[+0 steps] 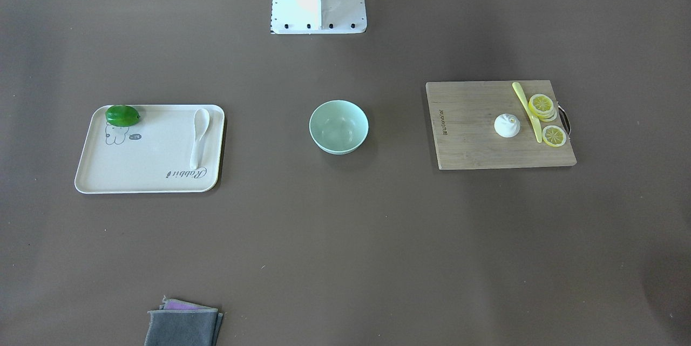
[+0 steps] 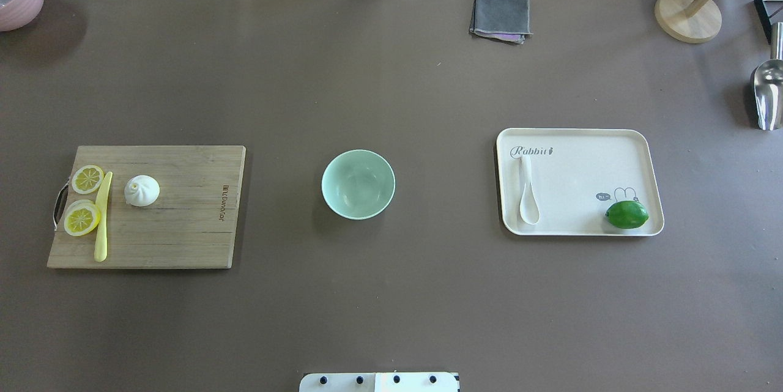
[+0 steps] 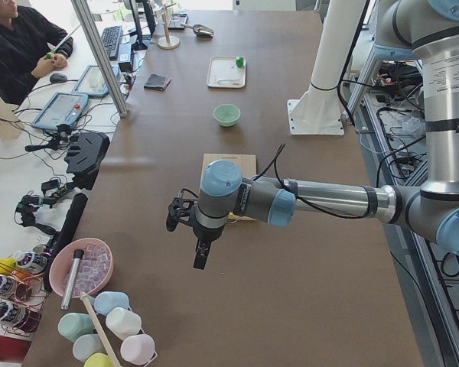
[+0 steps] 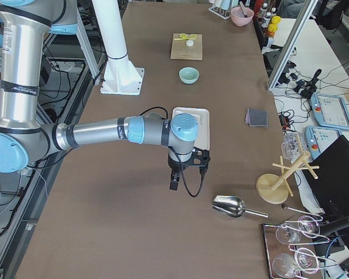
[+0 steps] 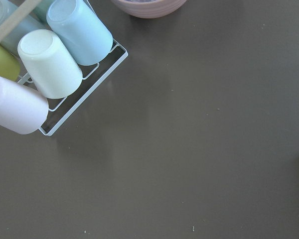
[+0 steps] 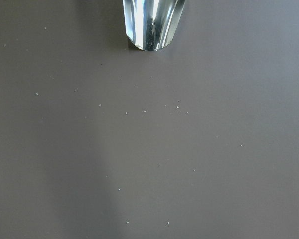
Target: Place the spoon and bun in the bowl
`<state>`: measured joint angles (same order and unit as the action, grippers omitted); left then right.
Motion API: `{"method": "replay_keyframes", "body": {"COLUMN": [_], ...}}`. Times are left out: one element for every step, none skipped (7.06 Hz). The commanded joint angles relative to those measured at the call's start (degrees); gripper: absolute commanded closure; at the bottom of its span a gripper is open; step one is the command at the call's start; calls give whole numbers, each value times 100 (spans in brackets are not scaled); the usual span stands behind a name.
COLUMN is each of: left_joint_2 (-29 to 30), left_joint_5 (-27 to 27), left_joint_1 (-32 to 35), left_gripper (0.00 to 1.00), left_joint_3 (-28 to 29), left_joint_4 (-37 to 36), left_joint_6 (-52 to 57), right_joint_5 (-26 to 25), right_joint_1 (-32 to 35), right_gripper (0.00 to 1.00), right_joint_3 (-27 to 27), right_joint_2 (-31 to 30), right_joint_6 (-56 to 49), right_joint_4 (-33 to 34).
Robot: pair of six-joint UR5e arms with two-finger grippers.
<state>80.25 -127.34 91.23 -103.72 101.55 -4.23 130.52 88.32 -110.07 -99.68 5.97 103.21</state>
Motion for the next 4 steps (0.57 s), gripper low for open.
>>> {"method": "replay_keyframes", "body": {"left_joint_2": [8, 26, 87, 340], "left_joint_5": [-2, -306, -536, -547], "left_joint_1": [-9, -9, -165, -350], "left_gripper": [2, 2, 2, 2], "left_joint_3": [-25, -43, -26, -26], "left_joint_4": [5, 240, 495, 541], "left_joint_6": [-7, -25, -34, -347], "right_joint_5": [8, 34, 61, -43], "right_joint_1": [1, -69, -139, -522], "right_gripper": [0, 0, 0, 0], "right_joint_3": [-58, -154, -155, -286], "right_joint_2": [1, 158, 516, 711], "right_joint_6": [9, 18, 9, 9], "right_joint_4": [-2, -2, -20, -272]}}
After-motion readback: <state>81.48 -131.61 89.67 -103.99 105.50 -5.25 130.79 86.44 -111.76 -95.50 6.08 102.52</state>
